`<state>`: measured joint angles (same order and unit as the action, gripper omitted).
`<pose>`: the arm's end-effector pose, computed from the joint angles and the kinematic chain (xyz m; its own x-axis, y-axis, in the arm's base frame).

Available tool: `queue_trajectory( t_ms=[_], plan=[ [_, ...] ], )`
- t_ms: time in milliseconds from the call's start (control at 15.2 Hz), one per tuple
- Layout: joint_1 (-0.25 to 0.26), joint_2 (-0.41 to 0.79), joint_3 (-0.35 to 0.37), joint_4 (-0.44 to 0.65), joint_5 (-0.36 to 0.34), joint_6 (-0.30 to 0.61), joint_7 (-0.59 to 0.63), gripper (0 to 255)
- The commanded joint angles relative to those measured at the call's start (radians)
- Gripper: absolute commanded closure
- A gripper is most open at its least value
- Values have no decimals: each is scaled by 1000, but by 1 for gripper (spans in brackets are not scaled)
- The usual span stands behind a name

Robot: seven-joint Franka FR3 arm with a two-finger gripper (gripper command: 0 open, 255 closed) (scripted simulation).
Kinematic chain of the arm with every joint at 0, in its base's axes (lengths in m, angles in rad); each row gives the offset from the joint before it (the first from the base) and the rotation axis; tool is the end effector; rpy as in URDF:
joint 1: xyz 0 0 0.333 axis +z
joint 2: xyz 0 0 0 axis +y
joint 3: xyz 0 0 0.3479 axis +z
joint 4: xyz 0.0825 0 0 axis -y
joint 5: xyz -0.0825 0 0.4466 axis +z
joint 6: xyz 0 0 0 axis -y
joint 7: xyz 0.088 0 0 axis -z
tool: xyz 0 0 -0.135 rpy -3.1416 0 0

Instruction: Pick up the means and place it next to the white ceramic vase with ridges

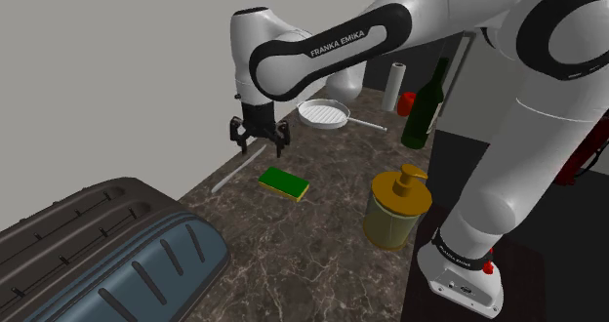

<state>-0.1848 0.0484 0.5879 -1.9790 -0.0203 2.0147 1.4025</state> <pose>0.5739 0.2399 0.4225 0.5477 -0.8366 -0.0092 -0.8366 -0.5478 0.0029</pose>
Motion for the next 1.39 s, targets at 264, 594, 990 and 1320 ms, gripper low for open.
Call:
queue_trajectory(
  t_ms=[264, 594, 990, 1320],
  plan=[
    [55, 272, -40, 218, -123, 25, 318, 0],
    [97, 399, -86, 335, -159, 34, 447, 0],
    [106, 436, -97, 298, -180, 105, 460, 0],
    [106, 436, -97, 298, -180, 105, 460, 0]
  ],
)
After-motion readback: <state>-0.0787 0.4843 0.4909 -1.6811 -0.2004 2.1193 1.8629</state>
